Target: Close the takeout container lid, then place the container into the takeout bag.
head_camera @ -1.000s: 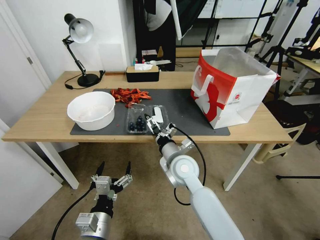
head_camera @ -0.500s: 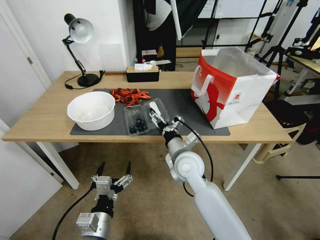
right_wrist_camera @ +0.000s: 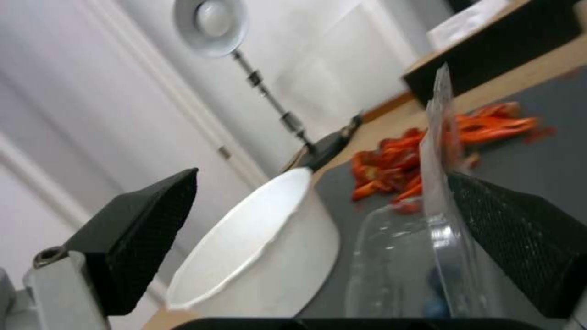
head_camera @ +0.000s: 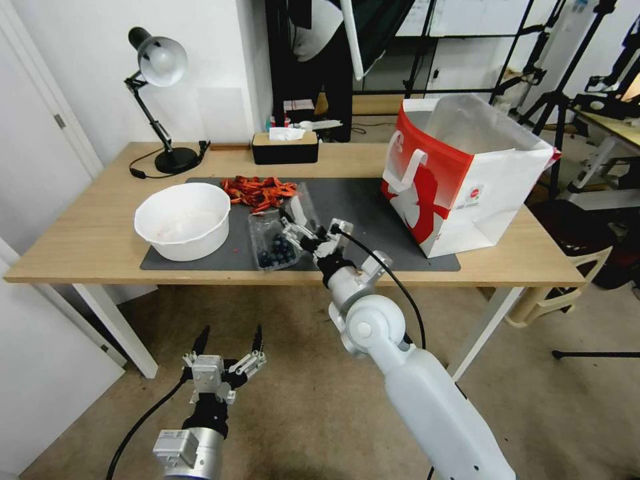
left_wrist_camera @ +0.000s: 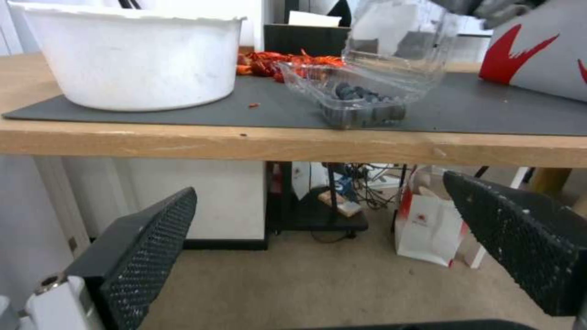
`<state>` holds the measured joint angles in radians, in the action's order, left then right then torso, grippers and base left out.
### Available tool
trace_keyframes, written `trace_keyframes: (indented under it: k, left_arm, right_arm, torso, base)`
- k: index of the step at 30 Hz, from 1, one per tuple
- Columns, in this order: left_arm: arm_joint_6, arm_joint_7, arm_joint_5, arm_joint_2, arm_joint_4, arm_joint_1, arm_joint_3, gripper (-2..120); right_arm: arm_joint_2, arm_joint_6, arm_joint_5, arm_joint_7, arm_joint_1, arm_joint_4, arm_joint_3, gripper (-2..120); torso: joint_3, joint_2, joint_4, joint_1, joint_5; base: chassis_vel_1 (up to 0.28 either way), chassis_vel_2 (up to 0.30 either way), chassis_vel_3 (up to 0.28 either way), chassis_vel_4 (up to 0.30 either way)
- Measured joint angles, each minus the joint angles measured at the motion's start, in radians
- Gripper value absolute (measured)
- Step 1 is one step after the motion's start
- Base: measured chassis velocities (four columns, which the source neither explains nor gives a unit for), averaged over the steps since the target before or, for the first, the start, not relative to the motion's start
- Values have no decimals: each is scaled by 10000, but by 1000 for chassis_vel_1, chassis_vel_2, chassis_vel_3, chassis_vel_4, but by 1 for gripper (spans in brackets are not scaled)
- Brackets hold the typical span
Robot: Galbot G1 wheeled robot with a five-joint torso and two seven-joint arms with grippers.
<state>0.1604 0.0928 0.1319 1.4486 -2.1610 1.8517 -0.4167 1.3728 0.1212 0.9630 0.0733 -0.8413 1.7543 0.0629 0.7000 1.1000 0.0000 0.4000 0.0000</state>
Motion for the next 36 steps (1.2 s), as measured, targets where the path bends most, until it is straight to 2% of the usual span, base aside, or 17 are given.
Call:
trace_keyframes:
  k: [5, 12, 19, 28, 32, 35, 36]
  left_arm:
    - [22, 15, -15, 7, 10, 28, 9, 100]
    - [66, 21, -17, 0, 50, 60, 14, 100]
    - [75, 21, -18, -31, 135, -5, 45, 100]
    - [75, 18, 12, -118, 205, -85, 52, 100]
    - [70, 16, 35, -151, 197, -106, 52, 100]
    - [63, 16, 49, -184, 196, -113, 51, 100]
    - [63, 16, 49, -184, 196, -113, 51, 100]
  right_arm:
    - [-166, 670, 936, -319, 601, -204, 340, 100]
    - [-256, 1377, 2538, -84, 1460, -597, 772, 100]
    - [43, 2174, 4523, 1247, 1778, -974, 770, 100]
    - [152, 2509, 5336, 2154, 1825, -1191, 555, 100]
    - [204, 2510, 5517, 2210, 1876, -1356, 443, 91]
    - [273, 2511, 5590, 2311, 1917, -1543, 389, 78]
    - [273, 2511, 5590, 2311, 1917, -1543, 389, 78]
  torso:
    - [0, 0, 0, 0, -1]
    - [0, 0, 0, 0, -1]
    - [0, 0, 1, 0, 0]
    - [0, 0, -1, 0, -1]
    - [0, 0, -1, 0, 0]
    - [0, 0, 0, 0, 0]
    - [0, 0, 0, 0, 0]
  base:
    - [0, 0, 0, 0]
    - [0, 0, 0, 0]
    - [0, 0, 0, 0]
    - [0, 0, 0, 0]
    - [0, 0, 0, 0]
    - [0, 0, 0, 0]
    - [0, 0, 0, 0]
